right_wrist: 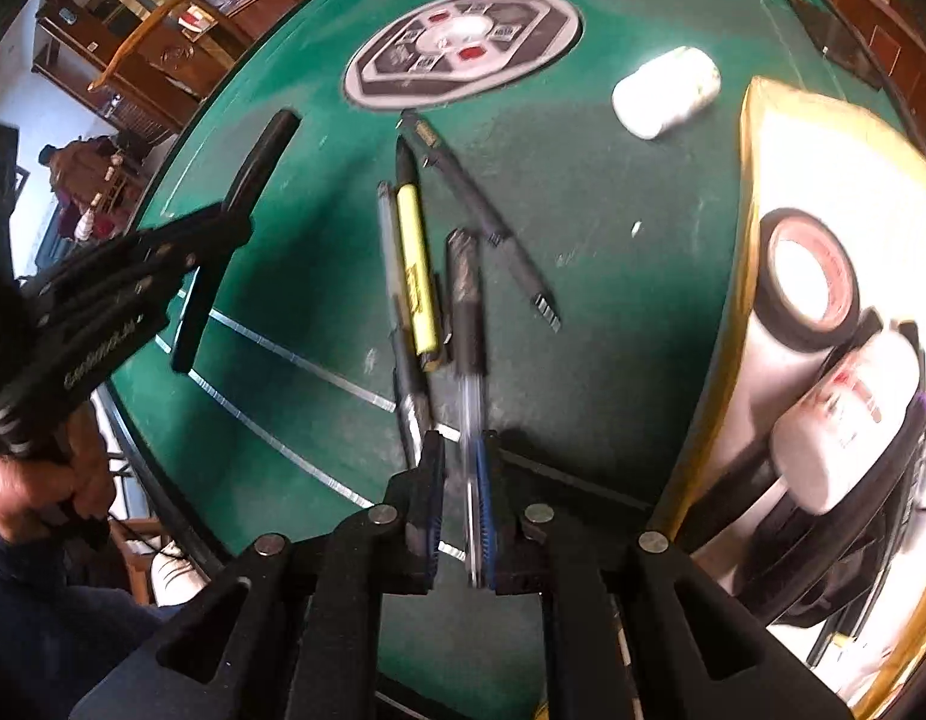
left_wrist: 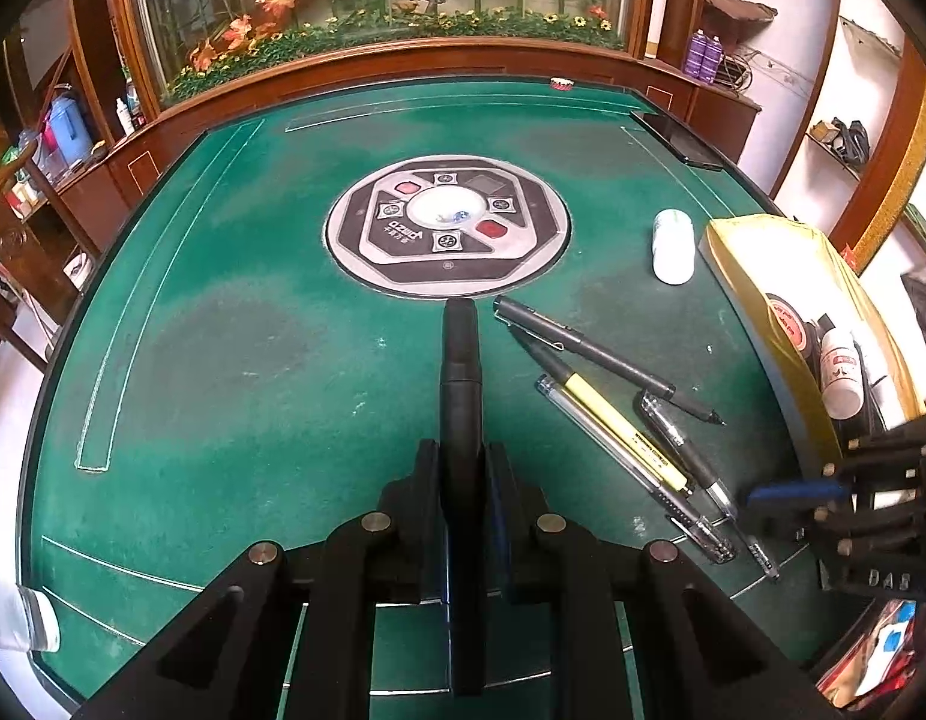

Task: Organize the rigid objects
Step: 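Grasp the clear ballpoint pen with the right gripper and lift it, then drop the black pen into the tray with the left gripper while the right gripper drops the clear pen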

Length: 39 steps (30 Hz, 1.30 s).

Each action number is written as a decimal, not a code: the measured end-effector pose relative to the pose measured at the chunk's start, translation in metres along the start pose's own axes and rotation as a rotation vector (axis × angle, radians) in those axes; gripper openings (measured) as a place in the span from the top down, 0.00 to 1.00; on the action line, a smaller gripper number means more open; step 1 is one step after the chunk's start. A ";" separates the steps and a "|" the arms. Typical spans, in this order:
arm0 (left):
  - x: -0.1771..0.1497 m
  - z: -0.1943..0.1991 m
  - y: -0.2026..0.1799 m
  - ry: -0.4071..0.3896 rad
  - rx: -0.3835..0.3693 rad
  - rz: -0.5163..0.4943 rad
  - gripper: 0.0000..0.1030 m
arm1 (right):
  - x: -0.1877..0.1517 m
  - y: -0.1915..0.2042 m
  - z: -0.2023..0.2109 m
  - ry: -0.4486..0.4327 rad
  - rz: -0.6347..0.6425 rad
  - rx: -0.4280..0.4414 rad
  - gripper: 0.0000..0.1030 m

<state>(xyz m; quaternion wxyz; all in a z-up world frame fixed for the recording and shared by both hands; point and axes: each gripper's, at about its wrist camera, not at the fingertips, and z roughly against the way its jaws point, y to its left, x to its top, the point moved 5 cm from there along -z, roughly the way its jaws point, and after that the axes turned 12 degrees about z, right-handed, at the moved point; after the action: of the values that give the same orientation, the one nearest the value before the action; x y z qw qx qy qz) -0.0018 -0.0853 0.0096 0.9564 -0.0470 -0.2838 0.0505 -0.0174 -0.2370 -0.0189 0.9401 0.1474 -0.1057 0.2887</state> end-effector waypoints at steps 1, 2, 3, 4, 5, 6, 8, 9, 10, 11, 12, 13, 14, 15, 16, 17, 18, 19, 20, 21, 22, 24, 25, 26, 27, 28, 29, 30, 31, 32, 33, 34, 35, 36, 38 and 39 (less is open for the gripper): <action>0.000 0.000 0.001 0.001 0.001 0.000 0.85 | 0.003 -0.001 -0.001 -0.001 0.003 -0.012 0.89; 0.000 0.000 0.001 0.002 0.001 0.001 0.85 | 0.005 -0.003 -0.003 -0.001 0.004 -0.013 0.89; 0.000 0.000 0.002 0.002 0.000 0.001 0.85 | 0.009 -0.004 -0.005 -0.002 0.002 -0.012 0.89; 0.000 0.000 0.002 0.002 0.000 -0.001 0.85 | 0.011 -0.005 -0.009 0.001 0.003 -0.013 0.89; 0.000 0.000 0.002 0.003 0.000 -0.003 0.85 | 0.014 -0.004 -0.012 0.005 0.009 -0.007 0.89; 0.000 0.000 0.002 0.003 0.001 -0.003 0.85 | 0.017 -0.001 -0.015 0.010 0.025 -0.021 0.89; 0.000 -0.001 0.002 0.004 0.000 -0.006 0.85 | 0.020 0.006 -0.015 0.013 0.073 -0.066 0.90; 0.000 -0.001 0.001 0.003 0.000 -0.009 0.85 | 0.021 0.012 -0.016 0.031 0.124 -0.109 0.91; 0.000 -0.001 0.001 0.002 0.000 -0.011 0.85 | 0.021 0.018 -0.017 0.044 0.171 -0.148 0.92; 0.001 -0.001 0.000 0.002 -0.002 -0.012 0.85 | 0.021 0.024 -0.019 0.056 0.220 -0.190 0.91; 0.002 -0.001 -0.001 0.000 -0.002 -0.014 0.85 | 0.020 0.030 -0.019 0.058 0.259 -0.226 0.91; 0.003 -0.001 -0.002 -0.004 -0.002 -0.019 0.85 | 0.020 0.031 -0.019 0.056 0.263 -0.236 0.91; 0.003 0.000 -0.003 -0.008 -0.002 -0.021 0.85 | 0.020 0.031 -0.018 0.051 0.251 -0.233 0.91; 0.005 0.001 -0.005 -0.015 -0.003 -0.023 0.85 | 0.020 0.028 -0.016 0.040 0.228 -0.218 0.91; 0.005 0.001 -0.006 -0.017 -0.003 -0.026 0.85 | 0.019 0.026 -0.014 0.028 0.209 -0.206 0.92; 0.006 0.001 -0.007 -0.018 -0.003 -0.031 0.85 | 0.019 0.023 -0.011 0.013 0.186 -0.186 0.92; 0.007 0.002 -0.009 -0.019 -0.005 -0.034 0.85 | 0.019 0.021 -0.006 -0.005 0.164 -0.168 0.92; 0.008 0.002 -0.010 -0.020 -0.008 -0.035 0.85 | 0.019 0.020 0.000 -0.020 0.154 -0.163 0.91; 0.009 0.002 -0.012 -0.021 -0.010 -0.039 0.85 | 0.020 0.018 0.008 -0.045 0.142 -0.156 0.91; 0.010 0.002 -0.015 -0.021 -0.013 -0.045 0.85 | 0.022 0.016 0.013 -0.061 0.132 -0.148 0.91; 0.011 0.003 -0.017 -0.023 -0.015 -0.049 0.85 | 0.021 0.015 0.018 -0.075 0.123 -0.141 0.91; 0.013 0.004 -0.024 -0.024 -0.025 -0.060 0.85 | 0.021 0.010 0.031 -0.113 0.096 -0.124 0.91; 0.015 0.005 -0.027 -0.027 -0.029 -0.066 0.85 | 0.021 0.008 0.035 -0.128 0.084 -0.114 0.91; 0.016 0.006 -0.030 -0.028 -0.032 -0.070 0.85 | 0.020 0.004 0.040 -0.138 0.072 -0.112 0.91; 0.017 0.007 -0.034 -0.029 -0.040 -0.075 0.85 | 0.019 -0.002 0.045 -0.151 0.053 -0.111 0.91; 0.019 0.008 -0.040 -0.030 -0.048 -0.083 0.85 | 0.016 -0.006 0.050 -0.162 0.035 -0.106 0.91; 0.020 0.010 -0.045 -0.033 -0.054 -0.091 0.85 | 0.014 -0.010 0.056 -0.174 0.015 -0.094 0.91; 0.022 0.012 -0.052 -0.038 -0.063 -0.104 0.85 | 0.010 -0.017 0.062 -0.186 -0.010 -0.085 0.91; 0.023 0.013 -0.058 -0.039 -0.072 -0.114 0.85 | 0.008 -0.021 0.065 -0.194 -0.025 -0.084 0.91; 0.025 0.015 -0.066 -0.037 -0.087 -0.122 0.85 | 0.004 -0.027 0.072 -0.208 -0.046 -0.084 0.91; 0.026 0.017 -0.072 -0.034 -0.102 -0.125 0.85 | 0.002 -0.030 0.074 -0.217 -0.061 -0.086 0.91; 0.028 0.018 -0.078 -0.028 -0.120 -0.130 0.85 | -0.001 -0.035 0.078 -0.225 -0.078 -0.090 0.91; 0.030 0.019 -0.085 -0.022 -0.136 -0.136 0.85 | -0.005 -0.042 0.082 -0.235 -0.101 -0.096 0.91; 0.031 0.019 -0.095 -0.010 -0.162 -0.143 0.85 | -0.009 -0.046 0.085 -0.244 -0.122 -0.100 0.91; 0.033 0.019 -0.111 0.018 -0.206 -0.150 0.85 | -0.019 -0.059 0.092 -0.261 -0.178 -0.102 0.91; 0.033 0.019 -0.123 0.034 -0.229 -0.160 0.85 | -0.024 -0.068 0.094 -0.273 -0.219 -0.099 0.91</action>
<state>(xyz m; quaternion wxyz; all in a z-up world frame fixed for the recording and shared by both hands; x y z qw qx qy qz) 0.0246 -0.2023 0.0576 0.9504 -0.1340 -0.2744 -0.0595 -0.0086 -0.3351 0.0470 0.9490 0.1495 -0.2294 0.1562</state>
